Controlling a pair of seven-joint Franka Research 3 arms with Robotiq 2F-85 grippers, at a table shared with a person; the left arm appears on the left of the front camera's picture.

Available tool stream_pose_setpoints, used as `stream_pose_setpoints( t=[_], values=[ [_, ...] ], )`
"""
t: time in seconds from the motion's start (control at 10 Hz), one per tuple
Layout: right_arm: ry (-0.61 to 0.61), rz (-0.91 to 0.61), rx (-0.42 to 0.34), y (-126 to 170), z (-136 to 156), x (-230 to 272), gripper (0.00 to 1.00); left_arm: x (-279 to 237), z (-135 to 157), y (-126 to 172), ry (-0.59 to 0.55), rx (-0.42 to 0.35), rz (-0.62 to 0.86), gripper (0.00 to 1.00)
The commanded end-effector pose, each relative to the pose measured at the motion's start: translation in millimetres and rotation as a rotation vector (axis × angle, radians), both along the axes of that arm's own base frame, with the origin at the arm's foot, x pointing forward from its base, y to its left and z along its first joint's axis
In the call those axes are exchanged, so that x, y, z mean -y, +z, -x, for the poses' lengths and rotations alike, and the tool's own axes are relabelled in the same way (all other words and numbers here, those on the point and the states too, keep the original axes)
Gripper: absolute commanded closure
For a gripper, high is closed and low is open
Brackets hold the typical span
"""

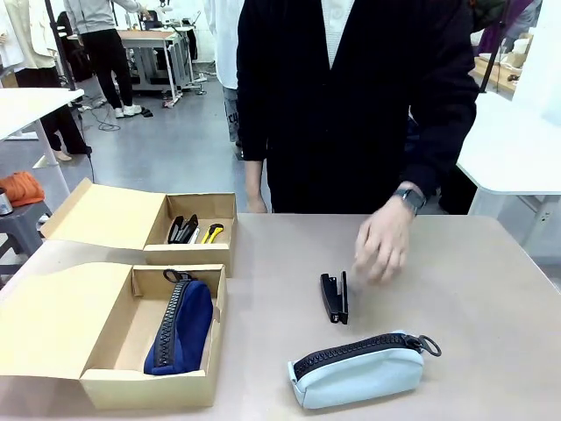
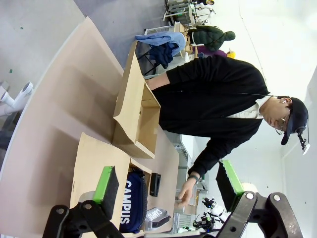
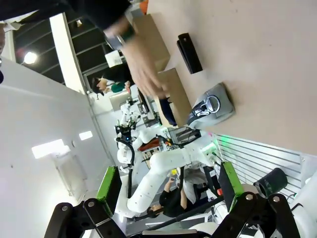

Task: Place items inside the box.
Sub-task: Pick up a Pencil pouch or Stapler and place it inside the Mailer Box closest to the robot.

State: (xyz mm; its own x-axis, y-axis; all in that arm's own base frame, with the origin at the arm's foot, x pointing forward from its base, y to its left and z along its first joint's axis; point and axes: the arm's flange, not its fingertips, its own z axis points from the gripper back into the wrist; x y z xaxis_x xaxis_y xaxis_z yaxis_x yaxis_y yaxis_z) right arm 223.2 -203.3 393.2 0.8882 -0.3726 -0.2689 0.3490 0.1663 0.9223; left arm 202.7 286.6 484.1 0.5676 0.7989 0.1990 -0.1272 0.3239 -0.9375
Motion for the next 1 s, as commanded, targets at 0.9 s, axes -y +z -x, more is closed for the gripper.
stream_pose_setpoints(
  t=[0.9],
  values=[
    [-0.085, 0.054, 0.146, 20.9, 63.0, 33.4, 0.0, 0.5, -1.2, -0.1, -0.001, 0.026, 0.0, 0.0]
  ],
)
